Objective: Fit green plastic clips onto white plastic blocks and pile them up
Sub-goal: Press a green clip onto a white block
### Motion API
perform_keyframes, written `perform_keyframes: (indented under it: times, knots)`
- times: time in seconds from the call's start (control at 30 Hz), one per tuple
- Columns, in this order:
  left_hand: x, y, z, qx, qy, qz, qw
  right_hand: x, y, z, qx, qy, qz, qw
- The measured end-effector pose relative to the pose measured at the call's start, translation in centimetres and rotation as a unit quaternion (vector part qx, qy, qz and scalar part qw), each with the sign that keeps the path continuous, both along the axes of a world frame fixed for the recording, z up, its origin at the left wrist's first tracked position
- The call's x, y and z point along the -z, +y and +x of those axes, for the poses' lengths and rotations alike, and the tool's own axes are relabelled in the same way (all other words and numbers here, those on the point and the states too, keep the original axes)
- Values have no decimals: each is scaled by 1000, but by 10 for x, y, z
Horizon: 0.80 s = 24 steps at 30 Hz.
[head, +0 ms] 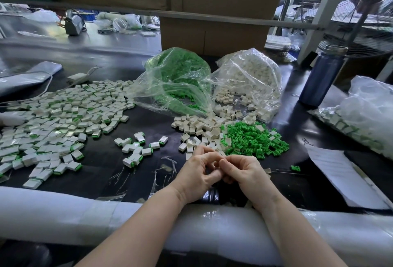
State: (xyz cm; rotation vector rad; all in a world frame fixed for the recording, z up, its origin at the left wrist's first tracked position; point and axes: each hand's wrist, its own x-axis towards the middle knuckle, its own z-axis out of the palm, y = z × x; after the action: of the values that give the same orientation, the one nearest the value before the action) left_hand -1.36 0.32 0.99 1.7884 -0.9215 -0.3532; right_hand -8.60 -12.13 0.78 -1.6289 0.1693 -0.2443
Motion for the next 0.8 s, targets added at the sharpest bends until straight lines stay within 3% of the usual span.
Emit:
perform_keyframes:
  times: [0.3, 0.8]
  knots:
    - [7, -2, 2, 29, -39, 20, 999, -3, 1, -2, 13, 5, 12, 1000]
    - [11, -3, 3, 41, -34, 27, 998, -2, -1, -2, 31, 14, 18, 999]
